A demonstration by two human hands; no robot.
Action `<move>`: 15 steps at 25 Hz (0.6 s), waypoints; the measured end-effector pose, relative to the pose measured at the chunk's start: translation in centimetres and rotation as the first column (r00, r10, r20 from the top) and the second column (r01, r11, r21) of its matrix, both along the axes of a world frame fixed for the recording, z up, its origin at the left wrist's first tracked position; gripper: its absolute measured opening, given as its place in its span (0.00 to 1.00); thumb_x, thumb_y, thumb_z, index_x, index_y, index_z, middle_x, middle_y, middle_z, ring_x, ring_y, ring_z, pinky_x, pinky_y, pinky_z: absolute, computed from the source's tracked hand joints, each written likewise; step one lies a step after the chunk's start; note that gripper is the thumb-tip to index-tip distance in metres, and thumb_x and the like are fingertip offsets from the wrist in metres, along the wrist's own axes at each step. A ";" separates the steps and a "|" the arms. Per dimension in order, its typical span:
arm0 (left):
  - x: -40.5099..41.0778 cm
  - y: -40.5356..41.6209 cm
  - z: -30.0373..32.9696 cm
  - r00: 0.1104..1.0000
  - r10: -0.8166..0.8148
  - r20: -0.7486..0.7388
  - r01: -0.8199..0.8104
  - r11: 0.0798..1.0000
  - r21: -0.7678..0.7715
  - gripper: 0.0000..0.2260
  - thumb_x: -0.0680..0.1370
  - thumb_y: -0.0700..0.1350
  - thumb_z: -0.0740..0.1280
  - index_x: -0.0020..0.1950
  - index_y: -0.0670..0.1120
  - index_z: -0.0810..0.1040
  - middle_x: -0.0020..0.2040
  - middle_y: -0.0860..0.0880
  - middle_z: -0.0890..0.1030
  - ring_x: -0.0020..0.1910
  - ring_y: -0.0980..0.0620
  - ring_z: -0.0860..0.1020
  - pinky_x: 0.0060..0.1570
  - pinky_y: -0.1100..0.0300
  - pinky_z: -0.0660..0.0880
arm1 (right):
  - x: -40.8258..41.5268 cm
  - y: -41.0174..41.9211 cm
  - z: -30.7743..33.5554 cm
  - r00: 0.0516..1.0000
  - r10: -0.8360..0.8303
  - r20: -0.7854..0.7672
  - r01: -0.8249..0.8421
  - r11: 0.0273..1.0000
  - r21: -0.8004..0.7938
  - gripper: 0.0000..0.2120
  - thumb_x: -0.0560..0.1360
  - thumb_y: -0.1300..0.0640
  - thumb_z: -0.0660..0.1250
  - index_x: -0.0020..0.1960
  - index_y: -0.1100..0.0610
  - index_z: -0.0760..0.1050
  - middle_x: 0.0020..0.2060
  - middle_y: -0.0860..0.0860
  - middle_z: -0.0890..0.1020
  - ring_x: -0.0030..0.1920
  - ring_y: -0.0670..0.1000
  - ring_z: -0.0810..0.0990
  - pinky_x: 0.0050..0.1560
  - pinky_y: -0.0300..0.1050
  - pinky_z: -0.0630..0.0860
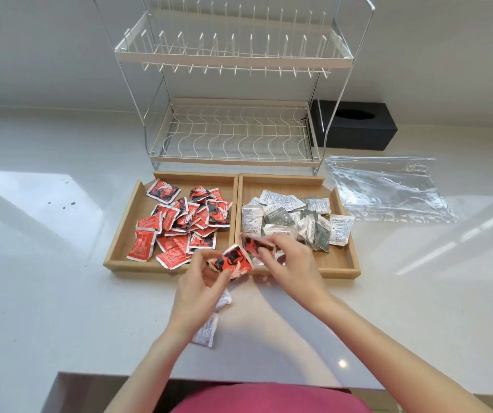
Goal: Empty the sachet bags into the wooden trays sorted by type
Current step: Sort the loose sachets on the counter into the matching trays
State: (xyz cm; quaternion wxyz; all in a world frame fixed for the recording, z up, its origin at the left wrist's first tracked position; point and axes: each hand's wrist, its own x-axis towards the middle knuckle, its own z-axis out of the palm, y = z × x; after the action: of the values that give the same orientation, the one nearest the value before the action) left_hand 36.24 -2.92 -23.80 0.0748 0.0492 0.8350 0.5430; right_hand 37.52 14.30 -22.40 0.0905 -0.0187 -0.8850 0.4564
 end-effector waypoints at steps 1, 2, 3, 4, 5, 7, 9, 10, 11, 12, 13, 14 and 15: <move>-1.0 -0.9 0.3 0.999 0.026 -0.023 -0.026 1.000 -0.014 0.13 0.72 0.39 0.68 0.45 0.57 0.70 0.41 0.54 0.79 0.35 0.57 0.76 0.39 0.58 0.74 | -1.0 -0.5 0.3 0.998 -0.022 0.051 0.024 0.999 -0.032 0.06 0.73 0.60 0.66 0.49 0.57 0.78 0.39 0.50 0.81 0.38 0.47 0.77 0.40 0.32 0.69; -2.1 -1.8 0.7 0.998 0.053 -0.044 -0.054 0.998 -0.027 0.12 0.72 0.39 0.67 0.46 0.56 0.71 0.41 0.54 0.79 0.36 0.56 0.76 0.40 0.56 0.74 | -2.0 -1.0 0.5 0.993 -0.030 0.117 0.038 0.997 -0.065 0.07 0.73 0.59 0.65 0.50 0.55 0.77 0.39 0.48 0.80 0.37 0.49 0.78 0.41 0.36 0.71; -3.1 -2.6 0.9 0.995 0.083 -0.061 -0.085 0.995 -0.043 0.10 0.73 0.39 0.67 0.48 0.54 0.72 0.41 0.54 0.78 0.37 0.54 0.77 0.42 0.55 0.74 | -2.9 -1.6 0.7 0.983 -0.030 0.180 0.049 0.994 -0.100 0.07 0.73 0.59 0.65 0.50 0.53 0.76 0.39 0.47 0.80 0.36 0.50 0.79 0.42 0.39 0.73; -4.0 -3.3 1.0 0.990 0.115 -0.079 -0.120 0.991 -0.064 0.09 0.73 0.40 0.67 0.50 0.51 0.73 0.40 0.54 0.77 0.37 0.53 0.76 0.41 0.57 0.73 | -3.8 -2.2 0.8 0.972 -0.026 0.232 0.059 0.989 -0.137 0.08 0.73 0.58 0.64 0.51 0.52 0.75 0.40 0.48 0.80 0.34 0.49 0.79 0.42 0.42 0.75; -4.7 -3.9 1.1 0.984 0.144 -0.103 -0.153 0.984 -0.090 0.09 0.72 0.41 0.67 0.51 0.50 0.73 0.37 0.54 0.76 0.36 0.54 0.75 0.40 0.62 0.72 | -4.6 -2.9 0.8 0.963 -0.020 0.269 0.069 0.983 -0.173 0.08 0.73 0.58 0.64 0.52 0.52 0.74 0.41 0.50 0.81 0.32 0.48 0.79 0.43 0.44 0.76; -6.0 -4.7 1.3 0.975 0.167 -0.148 -0.188 0.972 -0.139 0.09 0.72 0.42 0.68 0.52 0.49 0.75 0.33 0.56 0.73 0.32 0.61 0.73 0.34 0.74 0.67 | -6.1 -4.1 0.8 0.955 -0.017 0.296 0.081 0.975 -0.206 0.09 0.73 0.58 0.64 0.53 0.53 0.73 0.44 0.55 0.83 0.31 0.47 0.80 0.45 0.48 0.80; -7.1 -5.1 1.2 0.974 0.171 -0.148 -0.194 0.968 -0.157 0.11 0.73 0.43 0.67 0.54 0.49 0.75 0.35 0.59 0.73 0.31 0.63 0.74 0.32 0.76 0.66 | -7.4 -5.0 0.8 0.950 -0.008 0.311 0.088 0.965 -0.246 0.10 0.73 0.59 0.64 0.54 0.53 0.72 0.47 0.56 0.82 0.32 0.48 0.80 0.46 0.51 0.80; -7.6 -5.2 1.2 0.976 0.173 -0.132 -0.194 0.967 -0.164 0.12 0.73 0.43 0.67 0.56 0.49 0.74 0.36 0.60 0.73 0.32 0.62 0.74 0.35 0.73 0.68 | -8.0 -5.3 0.7 0.945 0.009 0.327 0.089 0.955 -0.284 0.10 0.73 0.60 0.65 0.54 0.53 0.72 0.49 0.56 0.82 0.33 0.49 0.80 0.44 0.50 0.81; -8.0 -5.2 1.0 0.979 0.170 -0.116 -0.189 0.966 -0.179 0.13 0.73 0.44 0.67 0.57 0.48 0.74 0.37 0.58 0.74 0.35 0.57 0.75 0.38 0.66 0.70 | -8.4 -5.6 0.5 0.939 0.032 0.343 0.082 0.946 -0.313 0.11 0.72 0.61 0.65 0.54 0.54 0.72 0.50 0.55 0.81 0.33 0.49 0.80 0.41 0.47 0.81; -8.3 -5.2 0.7 0.983 0.153 -0.106 -0.172 0.963 -0.207 0.15 0.73 0.44 0.67 0.59 0.47 0.73 0.39 0.55 0.76 0.37 0.53 0.76 0.41 0.62 0.69 | -8.6 -5.9 0.2 0.935 0.049 0.350 0.062 0.953 -0.297 0.11 0.72 0.62 0.65 0.54 0.55 0.72 0.50 0.54 0.81 0.34 0.49 0.80 0.37 0.42 0.80; -8.5 -5.3 0.2 0.987 0.119 -0.105 -0.142 0.959 -0.247 0.16 0.73 0.44 0.67 0.60 0.46 0.72 0.43 0.51 0.78 0.40 0.51 0.76 0.42 0.62 0.68 | -8.8 -6.1 -0.3 0.938 0.053 0.343 0.024 0.976 -0.216 0.12 0.72 0.61 0.65 0.55 0.56 0.73 0.49 0.53 0.80 0.36 0.49 0.79 0.36 0.40 0.76; -8.6 -5.4 -0.3 0.991 0.076 -0.111 -0.106 0.950 -0.294 0.17 0.73 0.44 0.68 0.61 0.44 0.72 0.47 0.47 0.78 0.43 0.48 0.76 0.42 0.63 0.65 | -8.9 -6.3 -0.8 0.943 0.053 0.328 -0.025 0.996 -0.089 0.13 0.72 0.61 0.65 0.56 0.57 0.73 0.49 0.53 0.80 0.40 0.50 0.77 0.38 0.39 0.72; -8.5 -5.4 -0.9 0.992 0.032 -0.120 -0.071 0.939 -0.337 0.18 0.73 0.44 0.68 0.62 0.43 0.71 0.51 0.44 0.78 0.47 0.46 0.76 0.43 0.63 0.64 | -8.9 -6.4 -1.4 0.948 0.056 0.312 -0.075 0.996 0.048 0.13 0.72 0.60 0.65 0.56 0.57 0.73 0.50 0.54 0.80 0.44 0.51 0.77 0.42 0.41 0.70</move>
State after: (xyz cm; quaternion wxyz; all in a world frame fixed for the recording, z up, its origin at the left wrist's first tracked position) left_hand 27.73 -8.36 -24.74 0.0204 0.0441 0.9202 0.3885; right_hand 28.61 7.91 -23.81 -0.0646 -0.0582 -0.9014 0.4242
